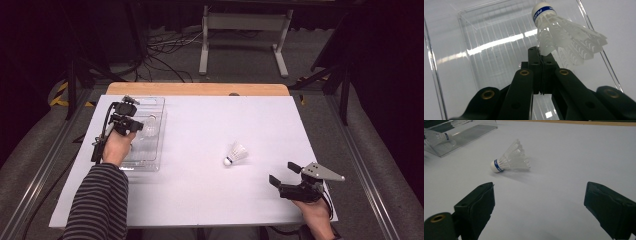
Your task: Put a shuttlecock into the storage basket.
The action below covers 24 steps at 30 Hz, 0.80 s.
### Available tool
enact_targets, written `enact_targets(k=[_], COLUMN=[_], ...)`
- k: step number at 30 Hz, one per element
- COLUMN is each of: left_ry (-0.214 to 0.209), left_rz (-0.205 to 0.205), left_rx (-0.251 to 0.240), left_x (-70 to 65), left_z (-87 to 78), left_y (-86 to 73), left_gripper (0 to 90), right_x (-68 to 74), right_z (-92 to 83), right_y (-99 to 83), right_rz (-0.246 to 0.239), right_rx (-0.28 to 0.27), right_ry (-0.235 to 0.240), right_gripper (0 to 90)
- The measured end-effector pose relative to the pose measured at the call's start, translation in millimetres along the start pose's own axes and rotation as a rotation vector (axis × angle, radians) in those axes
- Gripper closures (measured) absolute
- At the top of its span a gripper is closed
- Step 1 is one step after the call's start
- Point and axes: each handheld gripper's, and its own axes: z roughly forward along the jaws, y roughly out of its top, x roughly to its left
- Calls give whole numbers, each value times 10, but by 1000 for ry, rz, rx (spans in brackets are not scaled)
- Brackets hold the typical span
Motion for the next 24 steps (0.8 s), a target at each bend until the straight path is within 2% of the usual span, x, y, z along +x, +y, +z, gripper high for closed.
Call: enact_targets(k=[4,10,21,24], left_ry=[2,9,5,-6], left_rz=[-23,-35,-33,-25], left_rx=[13,22,29,44], left_x=[33,37,18,12], left_z=[63,127,194,200], left_y=[-7,-7,-7,-3], left_gripper=[890,891,883,832], right_x=[-2,0,0,-1], right_z=[0,0,-1,-1], right_y=[0,0,0,0], right_rz=[1,0,-1,0], right_rx=[0,0,-1,-1], right_ry=[0,1,2,2], right_gripper=[106,106,106,106])
